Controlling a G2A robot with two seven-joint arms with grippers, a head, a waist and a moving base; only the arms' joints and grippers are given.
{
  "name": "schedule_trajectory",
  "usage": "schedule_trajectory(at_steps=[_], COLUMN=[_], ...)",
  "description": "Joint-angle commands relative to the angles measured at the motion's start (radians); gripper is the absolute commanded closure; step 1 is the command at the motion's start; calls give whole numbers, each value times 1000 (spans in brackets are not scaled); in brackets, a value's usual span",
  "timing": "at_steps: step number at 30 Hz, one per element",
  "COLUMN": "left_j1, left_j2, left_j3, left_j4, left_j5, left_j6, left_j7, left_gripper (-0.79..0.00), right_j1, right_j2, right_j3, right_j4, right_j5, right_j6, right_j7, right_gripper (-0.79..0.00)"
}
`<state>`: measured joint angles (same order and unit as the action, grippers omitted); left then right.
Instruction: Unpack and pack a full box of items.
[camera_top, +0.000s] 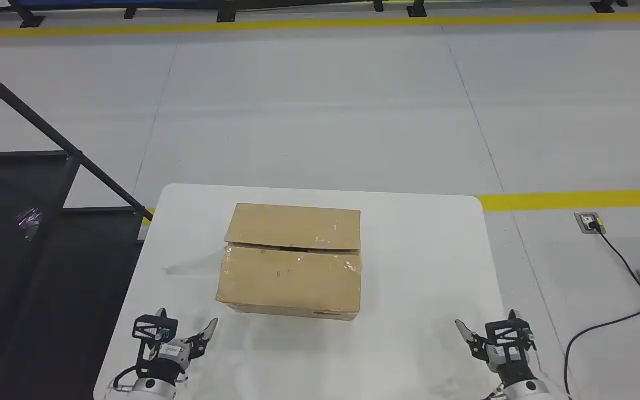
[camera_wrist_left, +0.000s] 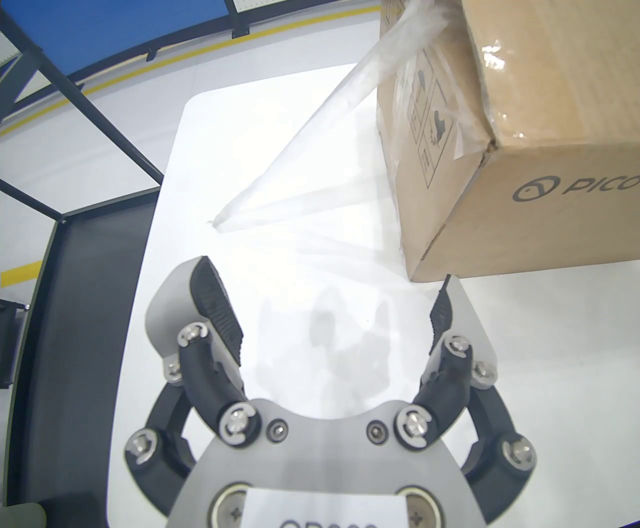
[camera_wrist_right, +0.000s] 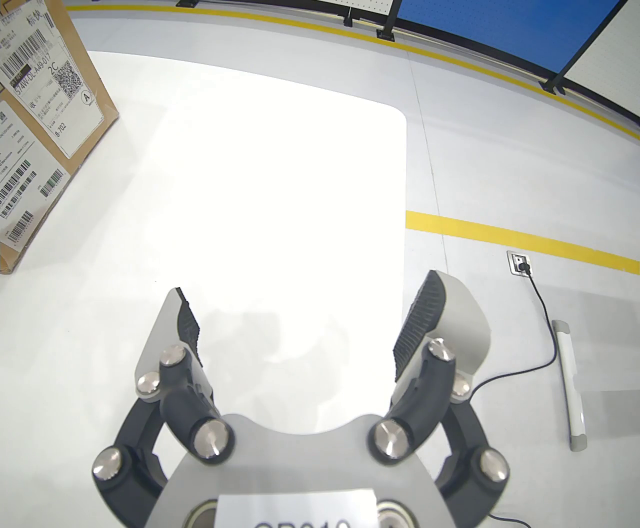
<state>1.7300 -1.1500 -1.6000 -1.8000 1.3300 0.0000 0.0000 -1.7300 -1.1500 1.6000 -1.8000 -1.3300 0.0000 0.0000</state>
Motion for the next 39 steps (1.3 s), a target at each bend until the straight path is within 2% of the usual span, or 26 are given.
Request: schedule_trajectory(at_steps=[1,7,10,14,18,20,31,34,39], left_j1=[-2,-13,-12,8,33,33,33,22,-31], left_j2=[-1,-1,-2,-1,2,2,2,1,1], left_j3=[-1,-58,-102,-158,-217,-217,-217,-209,-218], left_j4=[-1,6,4,-15,-16,-16,-16,-24,-20], left_j5=[-9,-137,-173,-235,-270,-270,-270,-301,-397], left_j6=[-2,-85,-61,-94,-163,-163,-163,-184,-246], left_j7=[2,38,65,91,103,103,103,97,77], left_gripper=[-785,-785,-785,-785,-785,-785,-785,-785,-785], right_j1=[1,22,47,92,134,151,151,167,271], right_j2=[0,-1,-4,-6,-12,-17,-17,-18,-20], right_j3=[-3,-52,-76,-109,-146,-181,-185,-197,-222], right_j4=[-3,-75,-122,-178,-226,-247,-250,-228,-149], right_j5=[-1,-5,25,65,105,118,128,246,498], right_j6=[-6,-106,-131,-189,-181,-160,-171,-282,-442], right_j7=[-1,29,60,109,142,163,159,149,208], right_gripper=[-785,-785,-785,-785,-785,-785,-785,-785,-785])
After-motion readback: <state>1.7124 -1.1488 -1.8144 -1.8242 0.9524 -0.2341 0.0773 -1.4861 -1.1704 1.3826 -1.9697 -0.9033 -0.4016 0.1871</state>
